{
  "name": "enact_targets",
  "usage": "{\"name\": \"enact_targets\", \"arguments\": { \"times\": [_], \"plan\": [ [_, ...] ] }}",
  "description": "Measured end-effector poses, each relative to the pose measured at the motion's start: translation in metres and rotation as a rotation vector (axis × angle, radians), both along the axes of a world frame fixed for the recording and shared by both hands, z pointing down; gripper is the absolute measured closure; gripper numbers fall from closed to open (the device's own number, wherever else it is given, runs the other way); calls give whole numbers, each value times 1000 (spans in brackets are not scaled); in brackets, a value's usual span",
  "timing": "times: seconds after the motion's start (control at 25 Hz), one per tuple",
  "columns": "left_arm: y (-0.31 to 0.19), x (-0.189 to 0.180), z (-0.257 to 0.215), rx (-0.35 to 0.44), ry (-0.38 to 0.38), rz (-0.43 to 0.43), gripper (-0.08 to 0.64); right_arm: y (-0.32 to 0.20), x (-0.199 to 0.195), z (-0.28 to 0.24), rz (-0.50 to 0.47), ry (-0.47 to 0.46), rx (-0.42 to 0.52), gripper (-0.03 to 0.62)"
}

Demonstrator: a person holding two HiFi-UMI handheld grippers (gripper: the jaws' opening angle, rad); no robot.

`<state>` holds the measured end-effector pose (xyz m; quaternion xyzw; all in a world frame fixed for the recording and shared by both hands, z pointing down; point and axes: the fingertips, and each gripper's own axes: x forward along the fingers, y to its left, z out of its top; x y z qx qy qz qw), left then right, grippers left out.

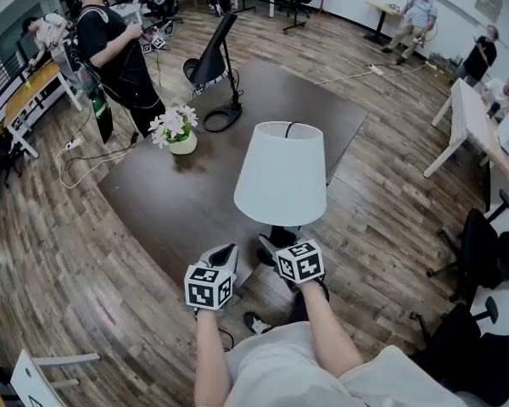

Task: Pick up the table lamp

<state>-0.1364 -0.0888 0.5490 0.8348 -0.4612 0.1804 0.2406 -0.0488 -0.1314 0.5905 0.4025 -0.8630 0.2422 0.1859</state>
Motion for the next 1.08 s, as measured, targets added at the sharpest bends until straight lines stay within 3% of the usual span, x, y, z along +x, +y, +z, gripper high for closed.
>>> {"name": "enact_targets", "arguments": {
  "times": [1.08],
  "plan": [
    [-7,-9,1,-20,30,-9,558,-5,-12,1,-21,12,2,374]
  ]
}}
